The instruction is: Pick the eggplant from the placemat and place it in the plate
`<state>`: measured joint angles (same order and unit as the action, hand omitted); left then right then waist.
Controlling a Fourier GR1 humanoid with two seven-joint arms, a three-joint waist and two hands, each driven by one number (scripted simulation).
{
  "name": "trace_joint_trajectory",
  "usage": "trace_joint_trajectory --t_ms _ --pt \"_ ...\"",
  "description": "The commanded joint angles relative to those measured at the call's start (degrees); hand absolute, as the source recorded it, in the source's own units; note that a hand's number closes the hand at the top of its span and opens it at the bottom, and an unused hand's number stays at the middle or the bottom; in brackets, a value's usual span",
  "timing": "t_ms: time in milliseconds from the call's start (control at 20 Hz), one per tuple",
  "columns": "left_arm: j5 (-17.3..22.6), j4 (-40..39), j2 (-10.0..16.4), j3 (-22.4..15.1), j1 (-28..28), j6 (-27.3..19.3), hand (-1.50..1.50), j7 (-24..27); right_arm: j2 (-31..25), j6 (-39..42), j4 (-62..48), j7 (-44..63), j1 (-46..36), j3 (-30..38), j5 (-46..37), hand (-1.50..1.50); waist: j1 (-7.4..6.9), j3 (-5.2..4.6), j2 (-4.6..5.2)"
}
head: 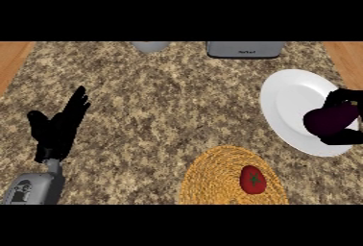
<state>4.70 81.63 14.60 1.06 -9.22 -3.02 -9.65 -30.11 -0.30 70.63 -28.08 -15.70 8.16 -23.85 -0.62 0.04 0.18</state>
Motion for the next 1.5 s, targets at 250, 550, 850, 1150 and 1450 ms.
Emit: trace_joint_trajectory --t_ms 250,550,850,1150,1450 --pt "0.81 0.02 0.68 1.33 -3.36 1.45 0.0 -3.1 -7.14 2.39 -28.55 -12.17 -12.01 -0.24 -7.2 1.5 -0.87 0.07 0.34" --pt "0.52 -1.97 1.07 1.66 -3.28 3.07 0.0 -0.68 -4.36 5.41 -42.9 -18.62 -18.16 -2.48 -9.48 -1.5 -1.27 0.11 0.51" --pt "-0.68 0.4 -0.45 0.93 -2.1 1.07 0.0 -1.89 -5.58 5.83 -45.66 -32.25 -19.95 4.28 -3.1 -1.5 -0.65 0.13 0.28" --pt "-1.36 0.52 -1.06 1.08 0.81 0.29 0.0 0.36 -3.85 24.01 -42.15 -33.09 -22.35 6.56 5.94 -1.5 0.49 -0.02 -0.4" --pt "-0.57 -0.4 -0.69 1.29 0.59 2.02 0.0 0.77 -8.27 37.7 -48.07 -19.21 -25.58 8.22 11.93 -1.5 -0.2 -0.02 0.06"
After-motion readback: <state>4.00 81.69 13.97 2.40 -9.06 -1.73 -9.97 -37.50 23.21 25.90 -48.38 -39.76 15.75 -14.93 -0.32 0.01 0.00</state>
